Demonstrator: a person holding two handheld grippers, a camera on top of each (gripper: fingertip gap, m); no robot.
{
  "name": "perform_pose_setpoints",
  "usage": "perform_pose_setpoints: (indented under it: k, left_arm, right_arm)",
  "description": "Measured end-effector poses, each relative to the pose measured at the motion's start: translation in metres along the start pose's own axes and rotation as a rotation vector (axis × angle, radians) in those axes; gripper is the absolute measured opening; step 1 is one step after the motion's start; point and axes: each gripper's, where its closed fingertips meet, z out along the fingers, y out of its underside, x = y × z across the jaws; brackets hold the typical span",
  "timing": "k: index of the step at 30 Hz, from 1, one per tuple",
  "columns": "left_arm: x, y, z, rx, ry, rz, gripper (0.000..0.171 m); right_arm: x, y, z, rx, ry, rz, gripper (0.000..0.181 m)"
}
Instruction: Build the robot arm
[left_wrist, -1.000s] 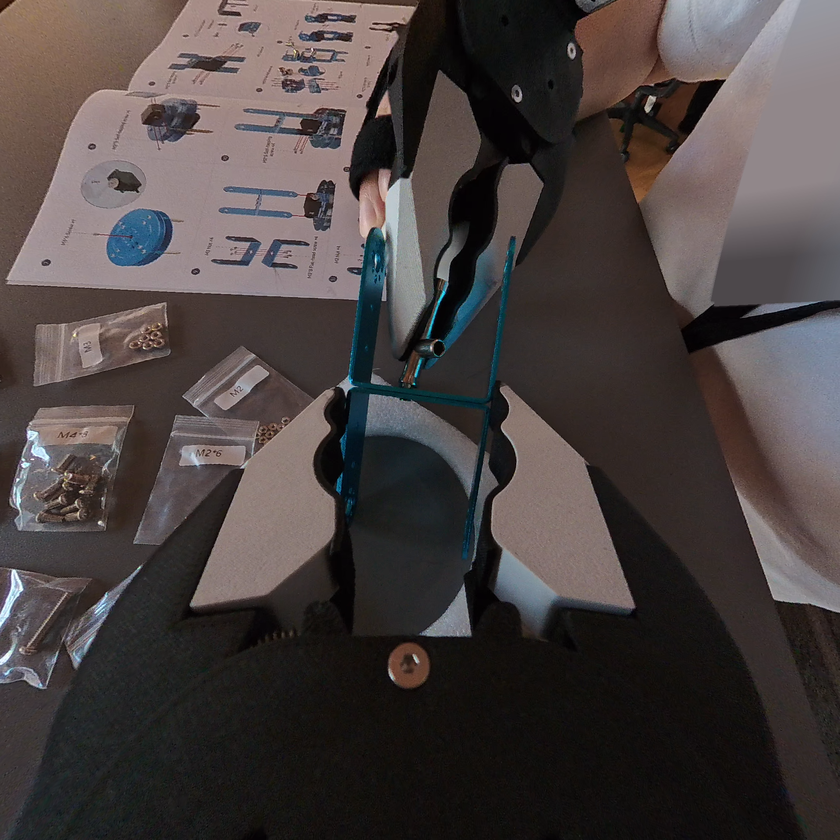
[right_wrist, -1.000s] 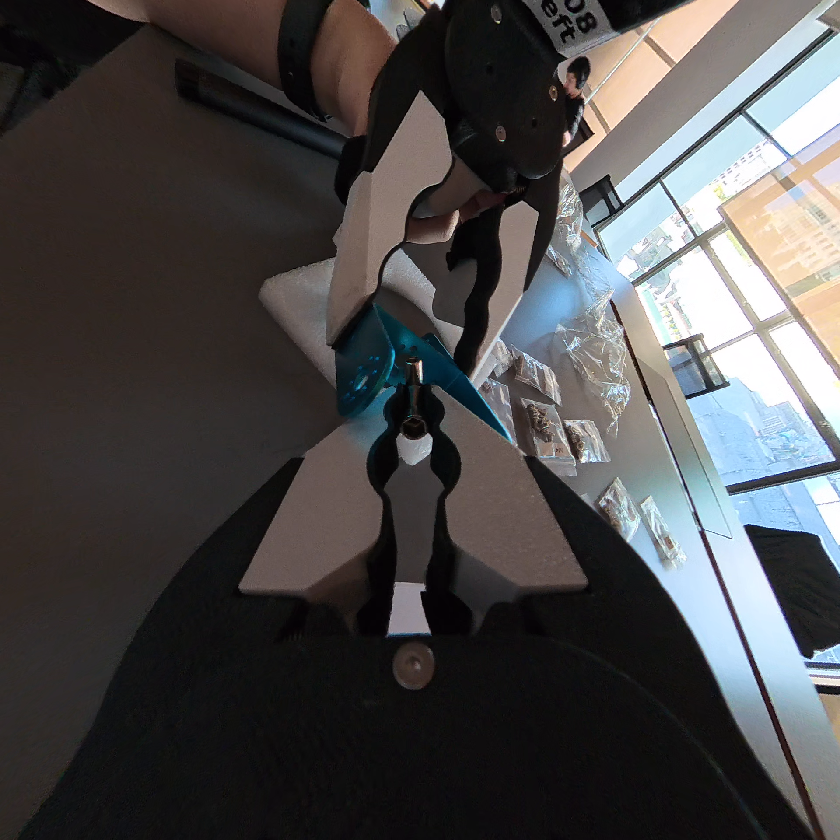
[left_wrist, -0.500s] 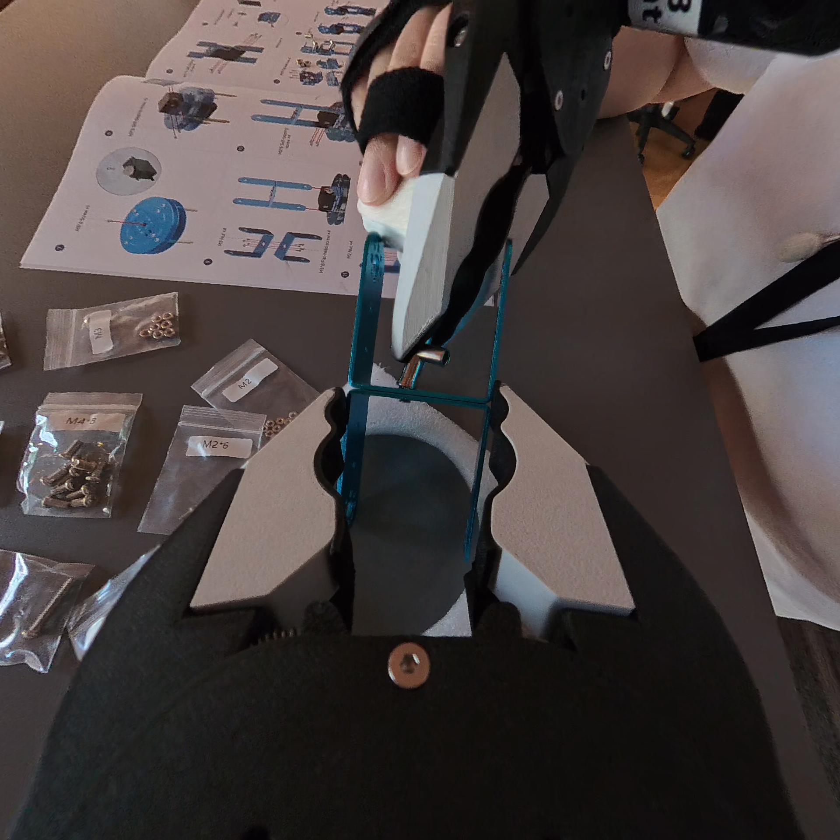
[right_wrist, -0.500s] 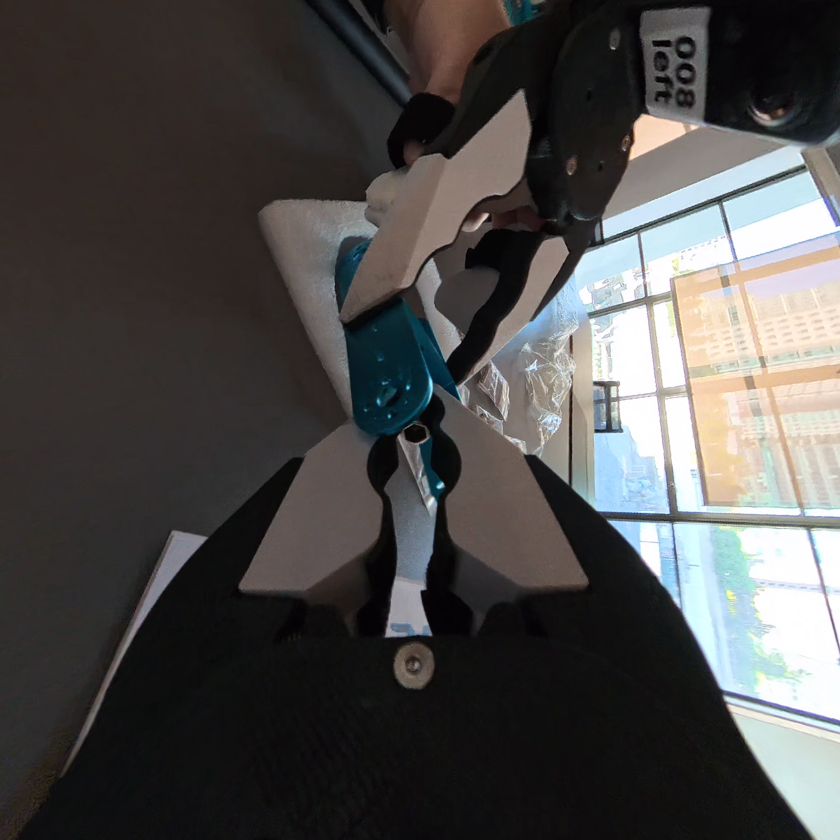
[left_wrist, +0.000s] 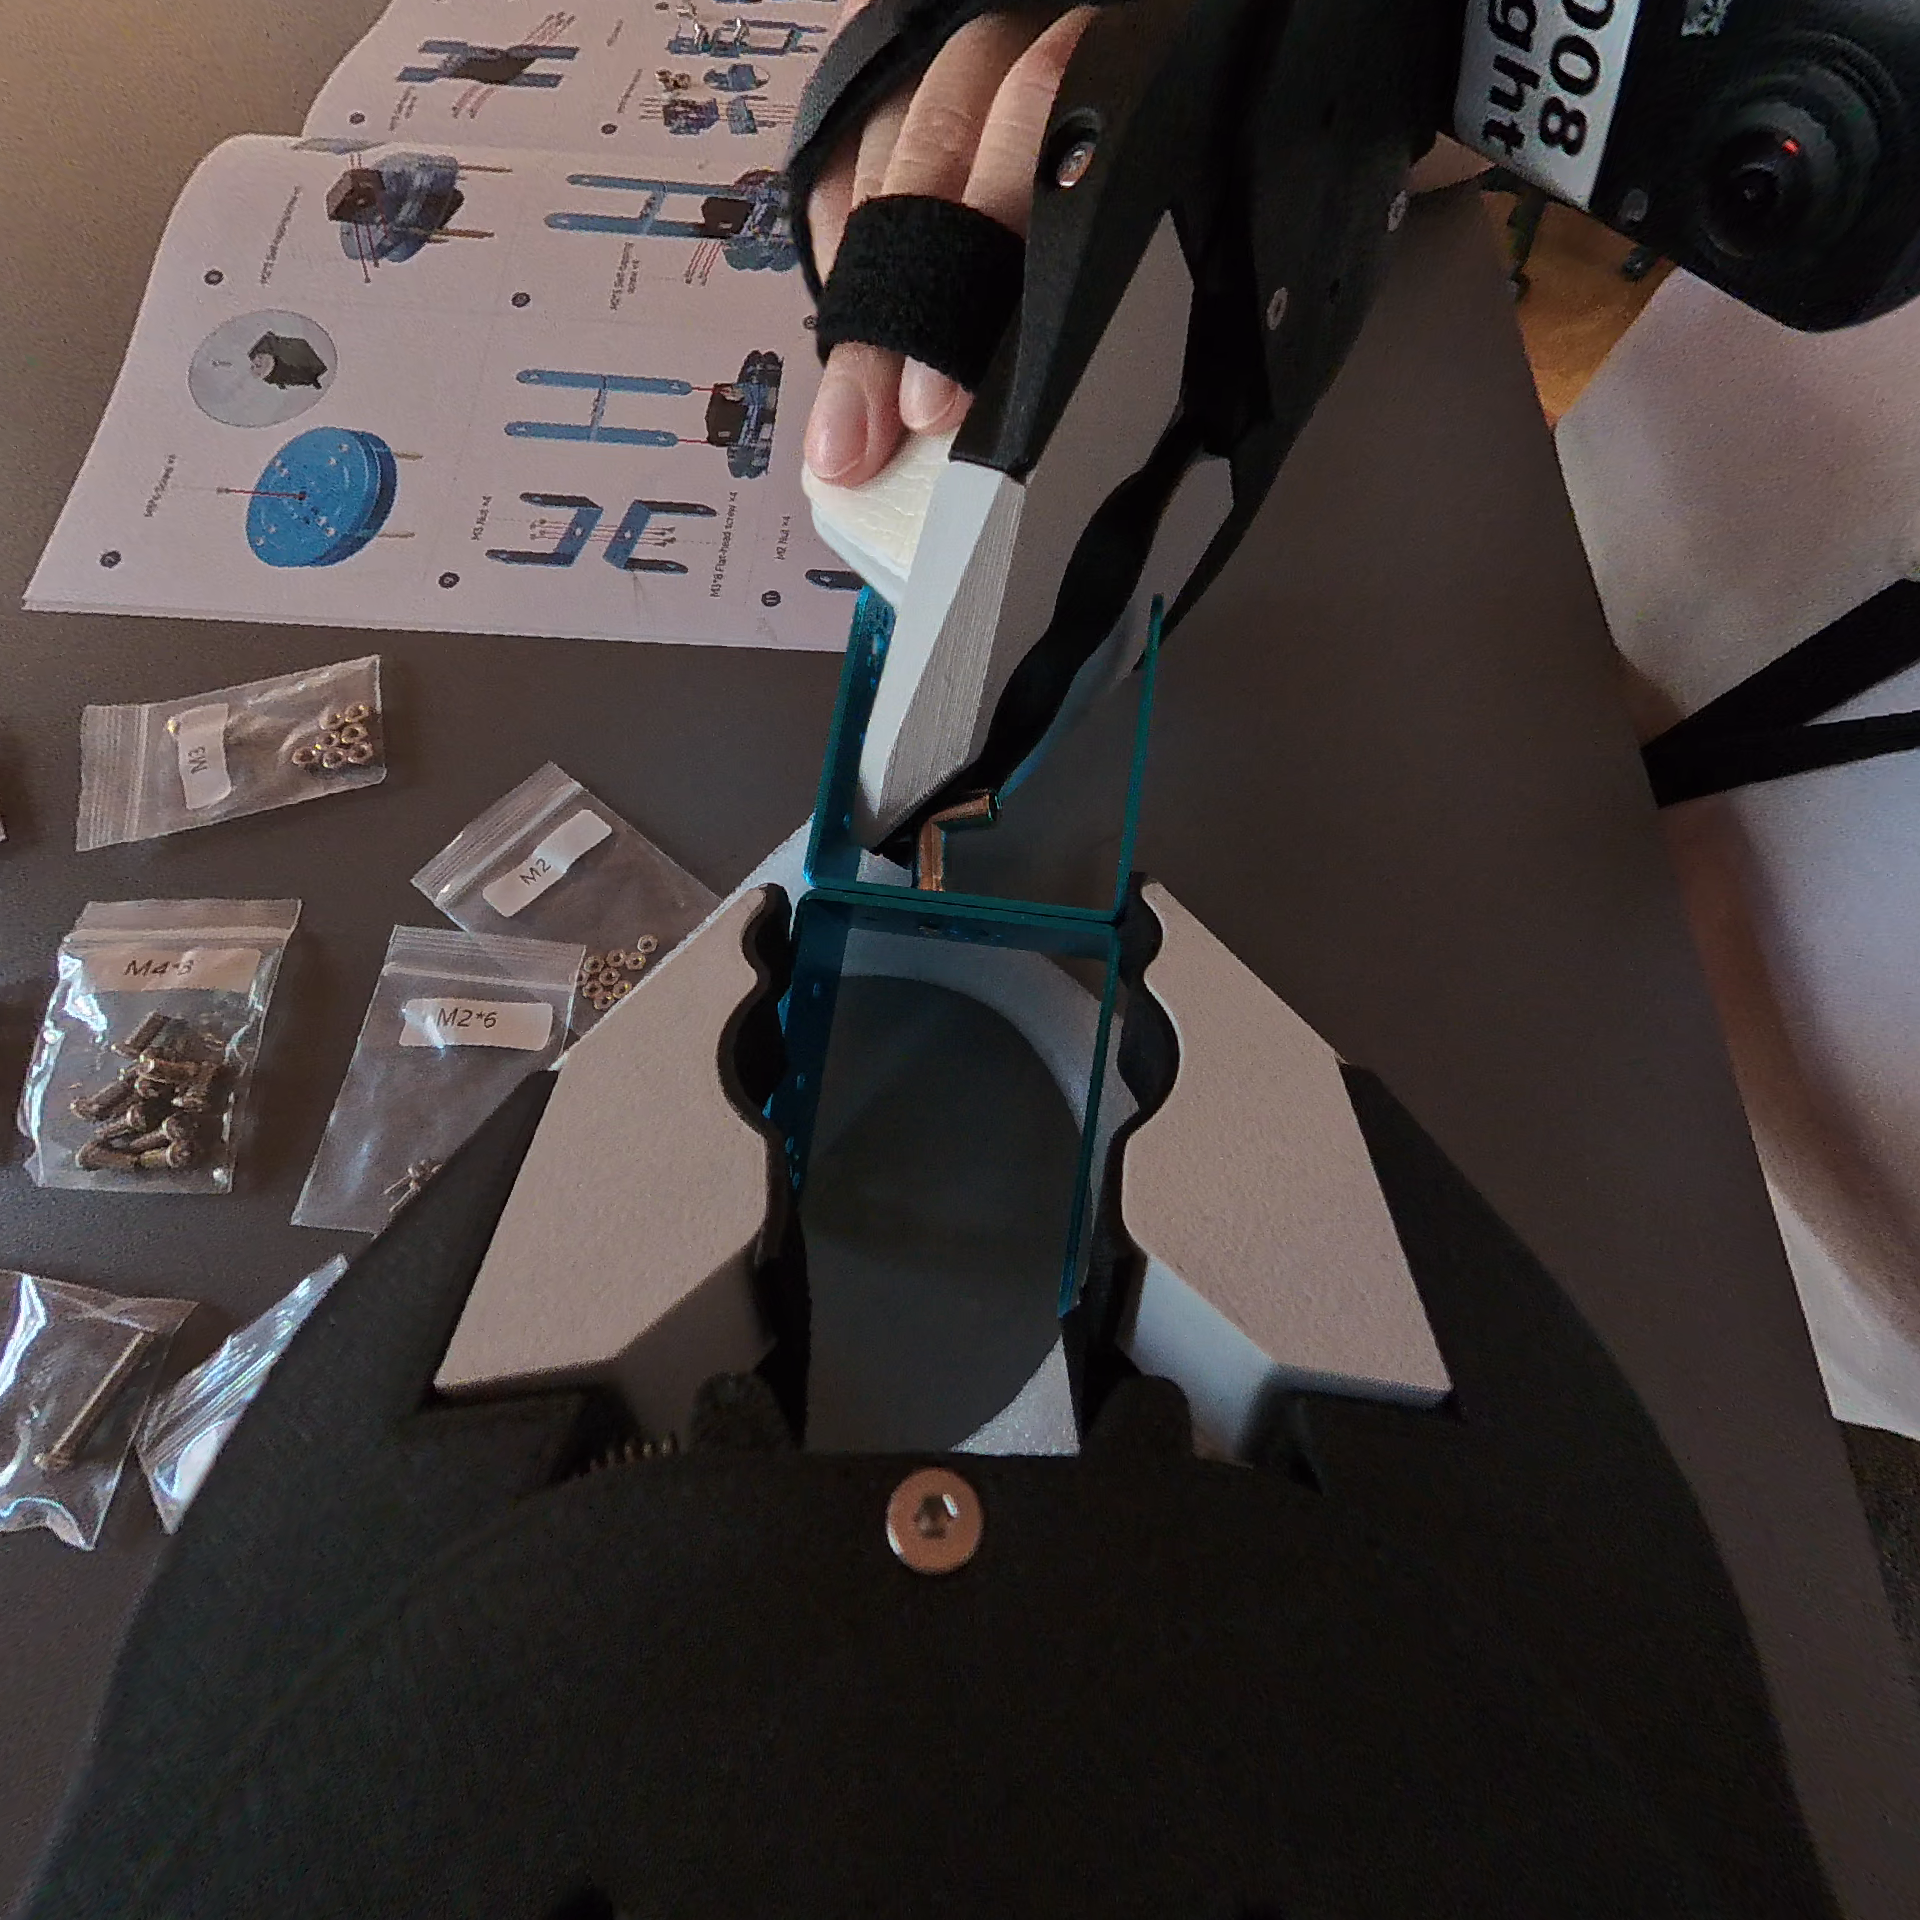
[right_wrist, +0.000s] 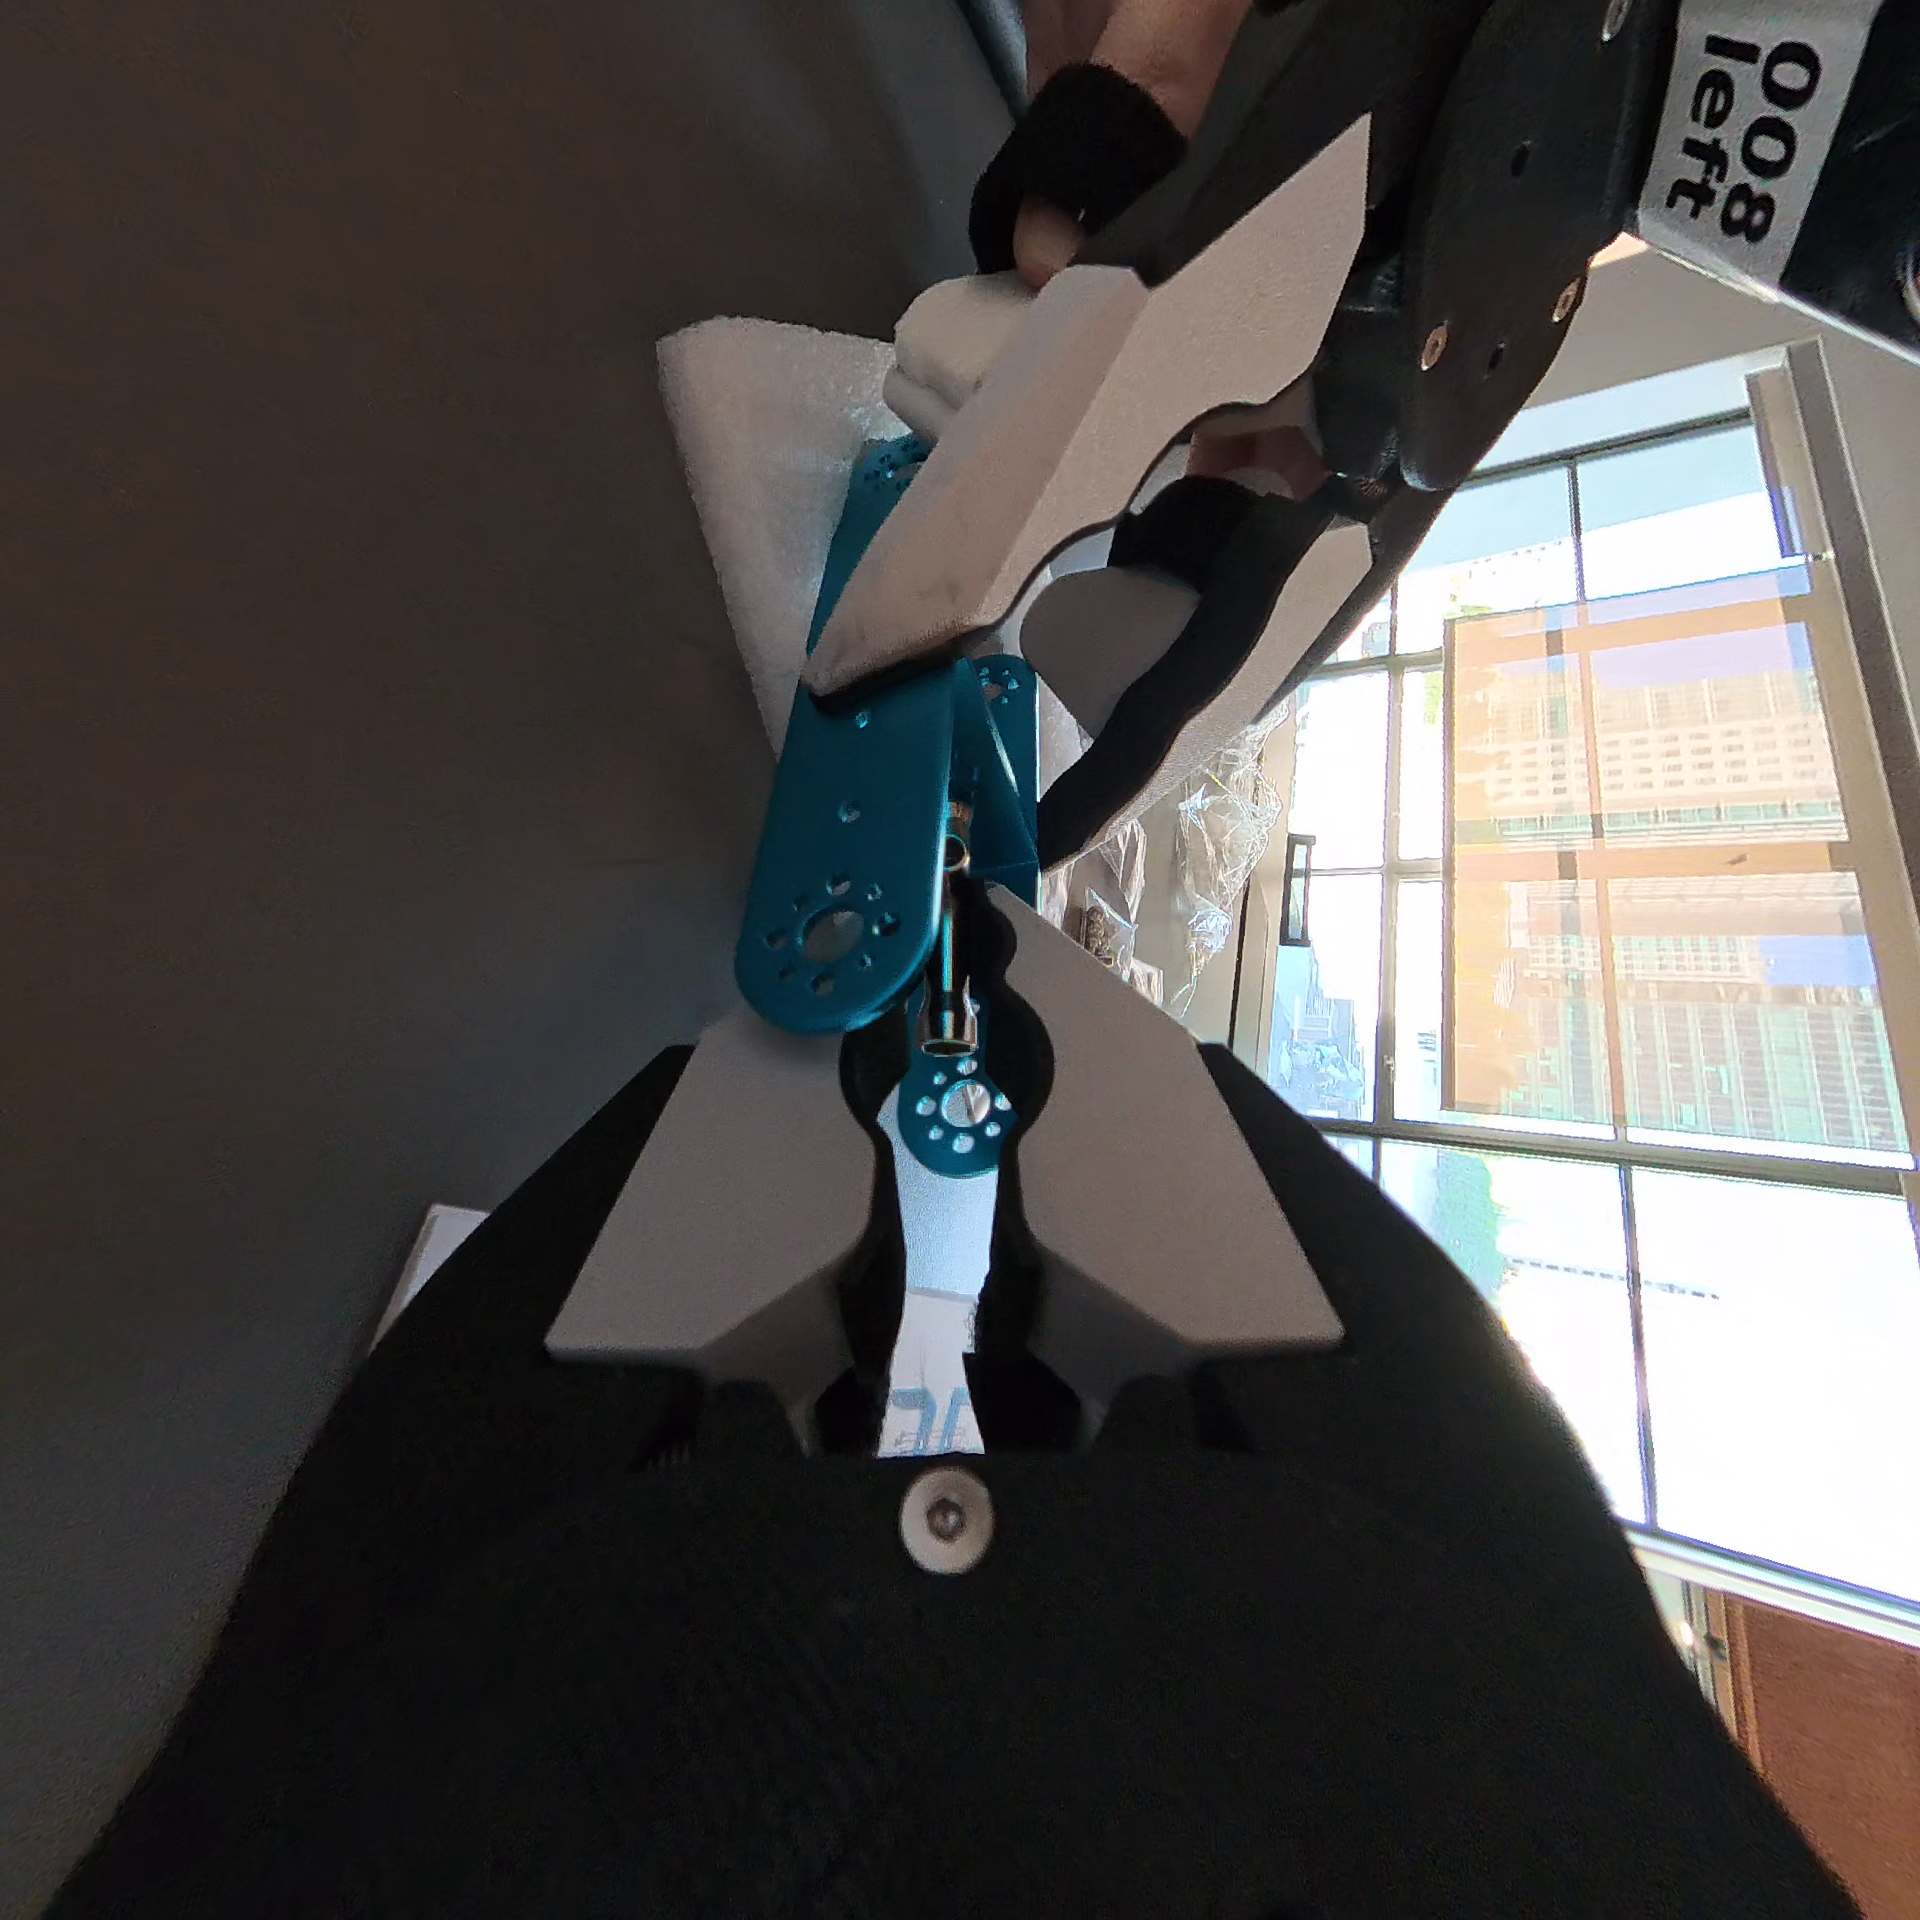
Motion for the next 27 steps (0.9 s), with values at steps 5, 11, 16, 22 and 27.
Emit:
perform_pose_setpoints:
  k: [5, 11, 16, 22, 27]
  left_arm:
    - [-0.001, 0.0, 0.001, 0.0, -0.011, -0.012, 0.064]
    - [0.001, 0.001, 0.002, -0.006, -0.028, 0.007, 0.064]
    - [0.004, 0.0, 0.003, -0.012, -0.037, 0.012, 0.064]
    - [0.007, -0.001, 0.005, -0.003, -0.012, -0.002, 0.064]
    - [0.007, -0.001, 0.004, 0.001, -0.012, 0.003, 0.064]
  right_arm:
    - [0.0, 0.0, -0.001, -0.032, 0.011, -0.002, 0.006]
    - [-0.002, -0.002, -0.001, -0.024, 0.018, 0.025, 0.006]
    - [-0.004, -0.004, -0.004, -0.031, 0.076, 0.001, 0.005]
    - [-0.005, -0.011, -0.007, -0.006, 0.152, -0.103, 0.005]
    - [-0.006, -0.013, -0.006, 0.018, 0.142, -0.084, 0.005]
